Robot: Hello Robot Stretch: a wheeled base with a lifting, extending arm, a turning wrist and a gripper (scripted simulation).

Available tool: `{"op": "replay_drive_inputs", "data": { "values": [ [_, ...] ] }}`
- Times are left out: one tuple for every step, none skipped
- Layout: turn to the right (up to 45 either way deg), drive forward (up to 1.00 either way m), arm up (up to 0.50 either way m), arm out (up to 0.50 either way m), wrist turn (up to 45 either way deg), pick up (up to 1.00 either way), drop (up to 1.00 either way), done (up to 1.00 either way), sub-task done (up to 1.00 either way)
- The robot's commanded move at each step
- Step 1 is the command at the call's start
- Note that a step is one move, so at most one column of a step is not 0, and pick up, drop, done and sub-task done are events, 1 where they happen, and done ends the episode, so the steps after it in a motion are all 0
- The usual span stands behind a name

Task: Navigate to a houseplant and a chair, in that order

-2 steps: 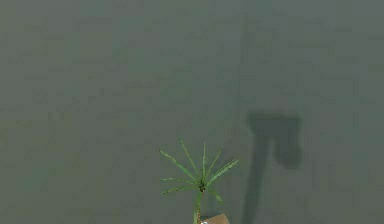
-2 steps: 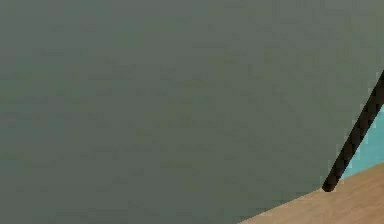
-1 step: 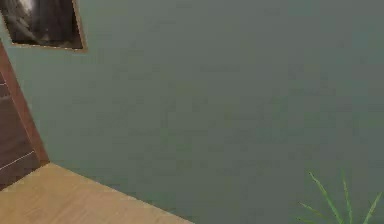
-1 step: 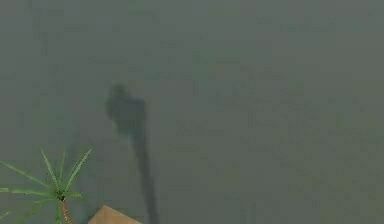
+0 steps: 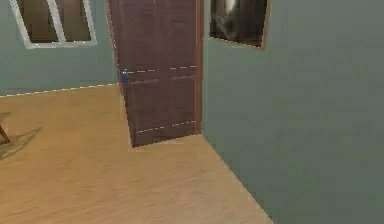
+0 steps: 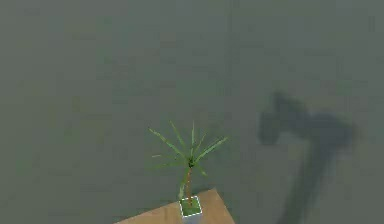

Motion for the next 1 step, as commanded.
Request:
{"op": "replay_drive_inputs", "data": {
  "values": [
    [-45.0, 0.0, 0.0, 0.0, 0.0, 0.0, 0.0, 0.0, 0.0]
  ]
}}
